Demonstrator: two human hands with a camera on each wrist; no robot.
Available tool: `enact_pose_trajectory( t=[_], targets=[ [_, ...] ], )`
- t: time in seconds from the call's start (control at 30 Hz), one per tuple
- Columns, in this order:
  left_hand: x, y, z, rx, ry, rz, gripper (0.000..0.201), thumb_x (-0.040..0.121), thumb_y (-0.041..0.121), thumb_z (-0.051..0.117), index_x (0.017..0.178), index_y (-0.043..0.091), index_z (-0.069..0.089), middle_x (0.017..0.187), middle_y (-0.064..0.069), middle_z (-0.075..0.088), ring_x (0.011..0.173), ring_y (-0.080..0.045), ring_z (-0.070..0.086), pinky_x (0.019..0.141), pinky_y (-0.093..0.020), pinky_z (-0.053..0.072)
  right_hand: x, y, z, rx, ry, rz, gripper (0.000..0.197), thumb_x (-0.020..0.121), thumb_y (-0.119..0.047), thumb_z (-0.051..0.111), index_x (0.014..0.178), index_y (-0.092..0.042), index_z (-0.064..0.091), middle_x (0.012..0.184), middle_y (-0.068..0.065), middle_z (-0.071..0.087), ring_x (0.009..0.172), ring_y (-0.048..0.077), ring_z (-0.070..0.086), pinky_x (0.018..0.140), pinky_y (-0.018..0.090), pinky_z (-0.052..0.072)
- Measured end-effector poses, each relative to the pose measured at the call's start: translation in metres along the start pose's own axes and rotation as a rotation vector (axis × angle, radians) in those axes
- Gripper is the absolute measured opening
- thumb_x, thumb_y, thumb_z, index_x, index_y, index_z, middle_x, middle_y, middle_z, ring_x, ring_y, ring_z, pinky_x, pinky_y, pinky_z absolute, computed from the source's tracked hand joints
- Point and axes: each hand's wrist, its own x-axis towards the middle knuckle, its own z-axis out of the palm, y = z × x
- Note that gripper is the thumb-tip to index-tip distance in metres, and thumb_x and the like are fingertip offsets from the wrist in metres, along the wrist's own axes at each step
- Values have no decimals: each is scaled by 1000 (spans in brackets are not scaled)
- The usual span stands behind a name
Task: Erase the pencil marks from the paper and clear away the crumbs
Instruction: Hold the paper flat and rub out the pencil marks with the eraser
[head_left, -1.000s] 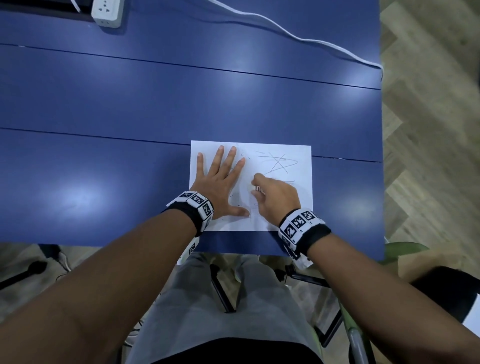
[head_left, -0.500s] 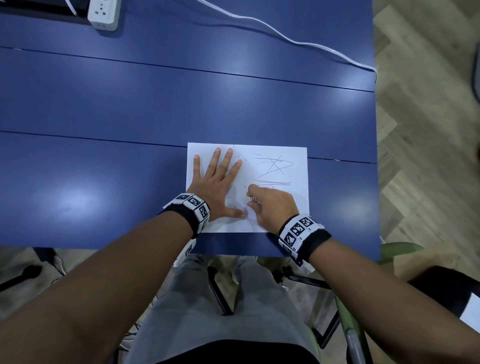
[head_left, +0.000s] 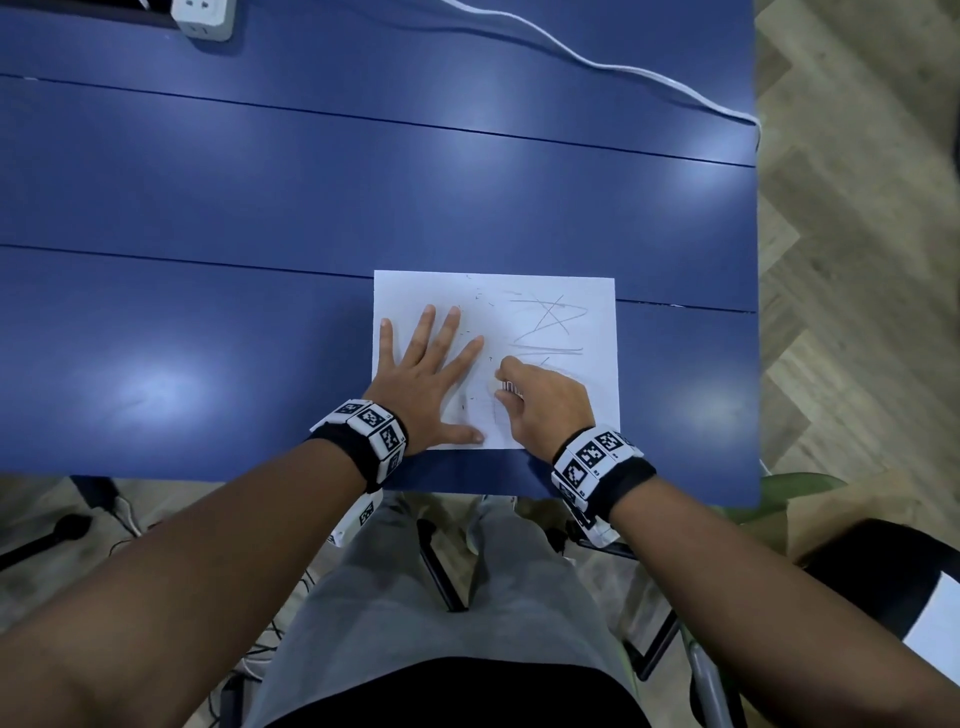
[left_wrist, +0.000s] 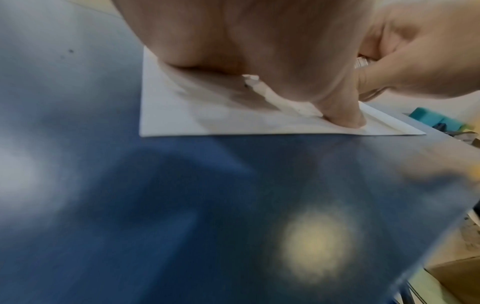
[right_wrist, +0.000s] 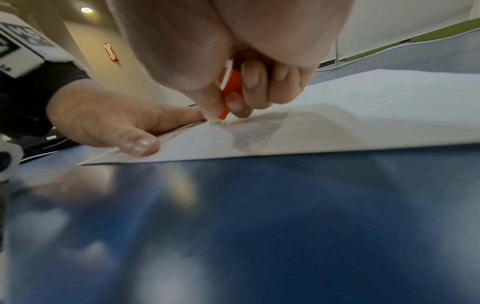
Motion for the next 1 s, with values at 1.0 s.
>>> enact_pose_trajectory(
  t=[1.0],
  targets=[
    [1,0,3,25,19,1,123,69,99,31,156,31,-23,159,-8,-41,148,-36,-33,112,-73,-15,-1,-9,-3,25,-15,-33,17,94,-28,53,110,-23,53,101,-3,69,90,28,63,72,38,51]
  ],
)
